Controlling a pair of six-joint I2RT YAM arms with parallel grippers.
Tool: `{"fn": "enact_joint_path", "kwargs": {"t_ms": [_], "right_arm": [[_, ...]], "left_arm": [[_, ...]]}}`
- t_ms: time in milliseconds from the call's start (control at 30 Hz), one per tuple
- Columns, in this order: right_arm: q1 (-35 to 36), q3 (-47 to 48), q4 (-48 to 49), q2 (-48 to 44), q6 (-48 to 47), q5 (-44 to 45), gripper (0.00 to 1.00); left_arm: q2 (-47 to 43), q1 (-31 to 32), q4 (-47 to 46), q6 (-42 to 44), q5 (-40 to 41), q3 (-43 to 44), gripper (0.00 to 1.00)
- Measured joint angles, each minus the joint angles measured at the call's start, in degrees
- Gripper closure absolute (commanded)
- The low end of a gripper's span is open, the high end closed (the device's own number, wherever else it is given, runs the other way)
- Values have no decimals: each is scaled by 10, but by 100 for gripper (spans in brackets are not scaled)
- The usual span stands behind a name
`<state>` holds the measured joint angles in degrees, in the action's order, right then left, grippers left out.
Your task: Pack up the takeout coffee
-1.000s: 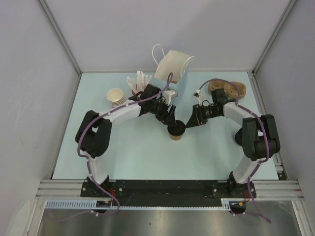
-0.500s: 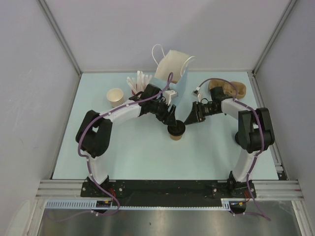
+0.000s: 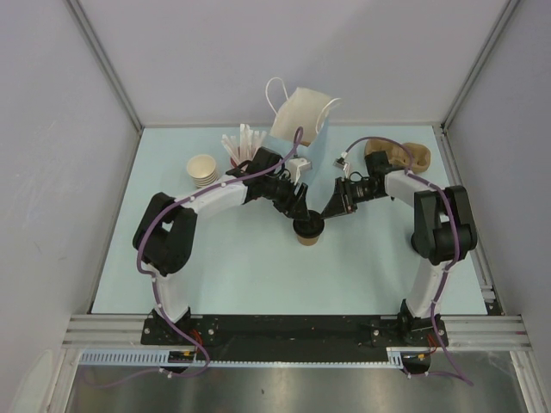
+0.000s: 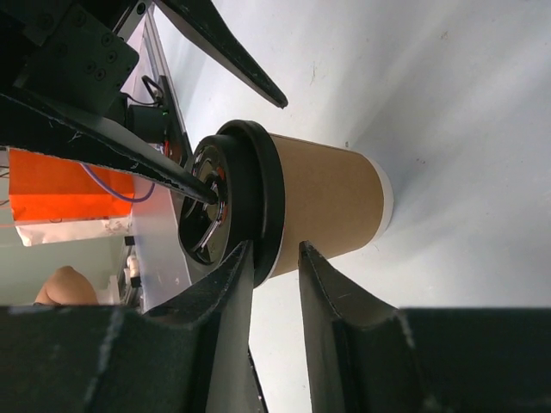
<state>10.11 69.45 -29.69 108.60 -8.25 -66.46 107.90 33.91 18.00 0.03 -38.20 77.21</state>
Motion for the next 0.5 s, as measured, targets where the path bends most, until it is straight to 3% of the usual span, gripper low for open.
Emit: {"fn": "enact_joint_path", "kwargs": {"t_ms": [233, 500], "right_arm": [[2, 16, -31, 12, -9, 12, 75], [7, 23, -48, 13, -13, 37, 73]], "left_arm": [[0, 1, -3, 1, 3, -3, 40], [-7, 1, -18, 4, 8, -16, 41]]}}
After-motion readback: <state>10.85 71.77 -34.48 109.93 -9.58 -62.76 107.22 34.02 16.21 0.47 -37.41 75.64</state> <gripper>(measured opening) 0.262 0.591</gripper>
